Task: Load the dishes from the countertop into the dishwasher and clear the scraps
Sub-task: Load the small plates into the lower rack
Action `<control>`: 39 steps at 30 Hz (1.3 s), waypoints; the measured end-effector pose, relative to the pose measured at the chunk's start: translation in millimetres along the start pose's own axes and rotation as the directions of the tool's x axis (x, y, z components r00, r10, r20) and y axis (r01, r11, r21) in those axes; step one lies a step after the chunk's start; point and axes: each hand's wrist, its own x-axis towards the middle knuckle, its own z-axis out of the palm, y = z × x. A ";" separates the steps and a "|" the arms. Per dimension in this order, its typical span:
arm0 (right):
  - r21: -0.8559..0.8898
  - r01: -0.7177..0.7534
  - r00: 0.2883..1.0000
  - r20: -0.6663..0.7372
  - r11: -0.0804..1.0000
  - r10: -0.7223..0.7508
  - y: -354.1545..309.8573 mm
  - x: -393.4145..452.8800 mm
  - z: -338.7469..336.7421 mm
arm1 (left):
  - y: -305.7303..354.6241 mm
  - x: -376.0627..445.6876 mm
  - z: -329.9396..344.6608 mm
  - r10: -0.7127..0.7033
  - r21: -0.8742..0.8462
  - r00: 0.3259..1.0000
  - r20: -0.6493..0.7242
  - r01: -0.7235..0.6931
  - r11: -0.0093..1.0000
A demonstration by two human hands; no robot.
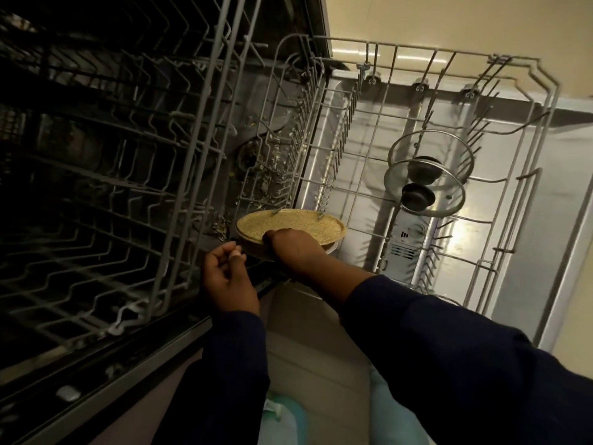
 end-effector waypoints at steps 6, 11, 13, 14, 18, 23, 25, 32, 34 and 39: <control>0.029 -0.061 0.997 -0.038 0.998 0.062 9.2 -6.8 -2.8 | 6.6 -1.5 2.9 0.012 0.043 0.999 0.035 -0.014 0.999; 0.067 -0.062 0.984 -0.162 0.996 0.072 12.1 -33.1 -33.2 | 27.7 -15.8 1.7 0.027 0.092 0.997 0.074 -0.034 0.995; 0.069 -0.074 0.974 -0.210 0.995 0.087 9.3 -50.1 -55.5 | 45.2 -27.9 -2.4 0.027 0.102 0.995 0.100 -0.037 0.994; 0.061 -0.072 0.970 -0.230 0.996 0.084 5.2 -60.6 -68.4 | 55.6 -33.9 -6.0 0.035 0.105 0.993 0.112 -0.047 0.993; 0.016 0.002 0.951 -0.309 1.000 0.003 -30.4 -110.2 -123.7 | 106.3 -69.4 -32.0 0.074 0.080 0.981 0.180 -0.090 0.993; 0.202 0.197 0.841 -0.538 0.959 -0.059 -110.4 -183.7 -188.2 | 163.1 -127.0 -84.6 0.232 0.056 0.955 0.186 -0.246 0.968; 0.257 0.305 0.775 -0.627 0.917 -0.082 -146.9 -210.4 -206.9 | 183.8 -150.5 -113.4 0.322 0.050 0.934 0.155 -0.333 0.942; 0.238 0.575 0.717 -0.608 0.783 -0.342 -311.3 -271.6 -219.4 | 237.8 -192.7 -247.4 0.467 -0.009 0.882 -0.055 -0.468 0.884; 0.175 0.614 0.702 -0.567 0.770 -0.431 -356.6 -282.4 -199.3 | 234.9 -196.4 -298.2 0.463 -0.027 0.875 -0.145 -0.471 0.882; 0.072 0.682 0.659 -0.493 0.728 -0.568 -461.7 -304.4 -113.8 | 181.5 -208.4 -435.4 0.386 -0.027 0.840 -0.382 -0.427 0.904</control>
